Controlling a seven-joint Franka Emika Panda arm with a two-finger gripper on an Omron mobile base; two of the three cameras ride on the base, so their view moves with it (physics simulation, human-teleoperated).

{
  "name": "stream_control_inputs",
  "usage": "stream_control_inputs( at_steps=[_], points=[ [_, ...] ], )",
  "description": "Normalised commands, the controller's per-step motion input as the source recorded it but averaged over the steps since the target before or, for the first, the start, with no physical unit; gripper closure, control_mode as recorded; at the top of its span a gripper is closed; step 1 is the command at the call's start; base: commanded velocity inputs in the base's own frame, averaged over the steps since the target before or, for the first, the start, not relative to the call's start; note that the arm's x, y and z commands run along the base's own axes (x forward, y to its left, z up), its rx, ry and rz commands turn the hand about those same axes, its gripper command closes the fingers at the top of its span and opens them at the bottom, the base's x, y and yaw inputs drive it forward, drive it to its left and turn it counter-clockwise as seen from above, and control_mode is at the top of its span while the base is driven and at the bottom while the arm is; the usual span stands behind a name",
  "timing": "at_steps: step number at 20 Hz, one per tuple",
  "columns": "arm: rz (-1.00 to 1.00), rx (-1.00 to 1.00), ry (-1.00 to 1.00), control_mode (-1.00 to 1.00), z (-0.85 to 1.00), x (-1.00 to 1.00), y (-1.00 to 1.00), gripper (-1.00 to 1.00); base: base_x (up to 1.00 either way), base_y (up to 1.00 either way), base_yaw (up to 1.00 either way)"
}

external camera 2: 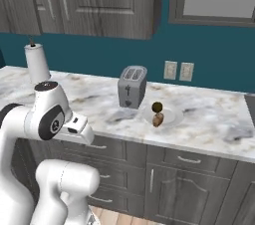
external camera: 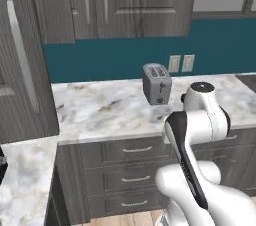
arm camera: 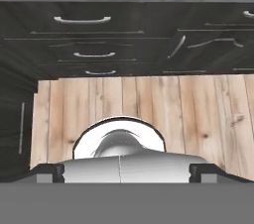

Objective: Pick the avocado and bread from the counter and place them on the plate. Then pick the jam from the cabinet and place it next to the plate. Lastly close the cabinet door.

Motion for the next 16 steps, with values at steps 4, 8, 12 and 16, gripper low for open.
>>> stream_control_inputs(
  at_steps=[4, 8, 12, 16],
  points=[
    [0.00, 0.00, 0.00, 1.00, 0.00, 0.00, 0.00, -1.00, -0.05, -0.39, 0.23],
    [0.00, 0.00, 0.00, 1.00, 0.00, 0.00, 0.00, -1.00, -0.01, -0.08, 0.37],
    [0.00, 0.00, 0.00, 1.00, 0.00, 0.00, 0.00, -1.00, 0.00, -0.01, 0.48],
    [0.00, 0.00, 0.00, 1.00, 0.00, 0.00, 0.00, -1.00, 0.00, -0.07, 0.54]
  ],
)
